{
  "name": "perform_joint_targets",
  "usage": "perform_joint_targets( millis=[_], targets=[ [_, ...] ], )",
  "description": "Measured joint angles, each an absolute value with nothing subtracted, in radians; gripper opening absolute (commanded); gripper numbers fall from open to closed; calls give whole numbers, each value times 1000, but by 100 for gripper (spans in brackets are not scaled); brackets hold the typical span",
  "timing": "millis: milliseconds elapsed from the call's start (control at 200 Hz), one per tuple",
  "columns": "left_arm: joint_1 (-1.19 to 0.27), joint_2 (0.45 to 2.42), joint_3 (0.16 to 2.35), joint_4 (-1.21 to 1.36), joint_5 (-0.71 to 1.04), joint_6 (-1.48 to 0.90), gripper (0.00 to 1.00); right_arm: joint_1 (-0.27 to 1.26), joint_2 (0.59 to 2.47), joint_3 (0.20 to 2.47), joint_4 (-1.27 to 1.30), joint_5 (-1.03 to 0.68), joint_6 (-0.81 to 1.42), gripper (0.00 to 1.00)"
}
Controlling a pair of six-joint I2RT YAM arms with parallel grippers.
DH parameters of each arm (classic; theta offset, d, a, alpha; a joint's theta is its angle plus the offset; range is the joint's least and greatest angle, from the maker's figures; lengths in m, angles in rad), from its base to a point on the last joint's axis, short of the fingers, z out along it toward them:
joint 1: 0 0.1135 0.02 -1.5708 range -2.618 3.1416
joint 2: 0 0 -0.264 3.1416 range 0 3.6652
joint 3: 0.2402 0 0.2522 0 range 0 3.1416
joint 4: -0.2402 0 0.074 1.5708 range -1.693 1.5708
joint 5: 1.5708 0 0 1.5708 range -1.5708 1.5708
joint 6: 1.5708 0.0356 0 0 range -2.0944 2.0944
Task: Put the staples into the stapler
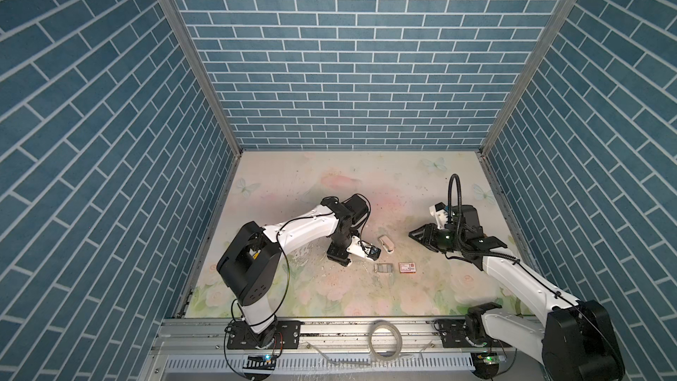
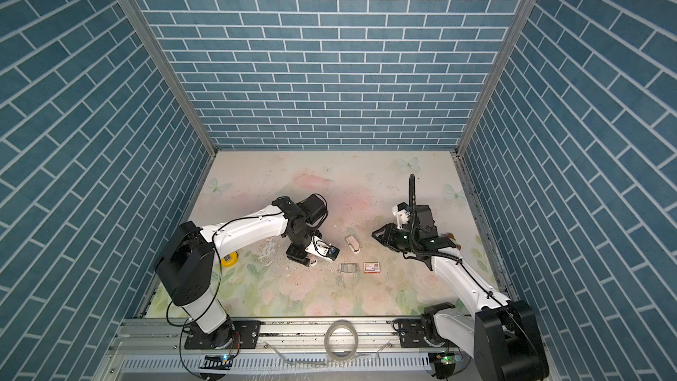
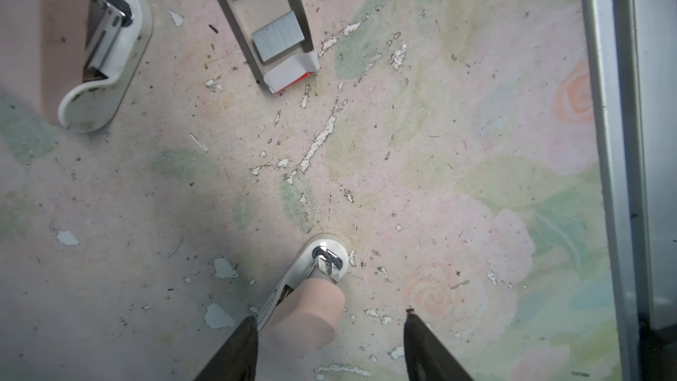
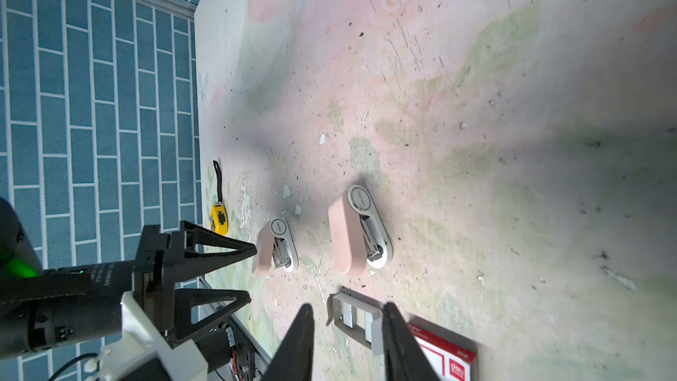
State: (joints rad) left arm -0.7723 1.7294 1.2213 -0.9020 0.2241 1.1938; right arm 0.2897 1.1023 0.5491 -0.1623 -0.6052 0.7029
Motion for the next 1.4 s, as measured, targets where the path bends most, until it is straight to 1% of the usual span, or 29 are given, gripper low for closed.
perform_joint_targets(
  millis=[215,460,530,690,855,945,1045,1130,1315,1400],
  targets=[
    [-772,1740,1195,-836,206,1196,53,289,1105,549,-145,-594,709,31],
    [-771,1750,1195,-823,196,1198,49,289,1113,549,-134,-590,710,29],
    [-771,1750,1195,-824,194,1200,47,289,1113,549,-132,-590,710,29],
    [-771,1750,1195,-824,181,1204,45,289,1115,549,-125,-590,710,28],
    [-771,1750,1190,-823,175,1205,41,289,1124,549,-116,-590,710,27],
    [-771,1751,1183,-820,172,1205,34,289,1130,549,-111,-590,710,27],
    [-771,1756,1181,-817,168,1208,33,289,1134,549,-110,-591,710,26],
    [-771,1768,1181,-817,164,1208,30,289,1135,549,-110,-590,710,25],
    [-771,1779,1188,-820,160,1193,11,289,1135,549,-103,-591,710,24],
    [-771,1784,1195,-822,159,1185,11,289,1135,549,-103,-591,710,24]
  ],
)
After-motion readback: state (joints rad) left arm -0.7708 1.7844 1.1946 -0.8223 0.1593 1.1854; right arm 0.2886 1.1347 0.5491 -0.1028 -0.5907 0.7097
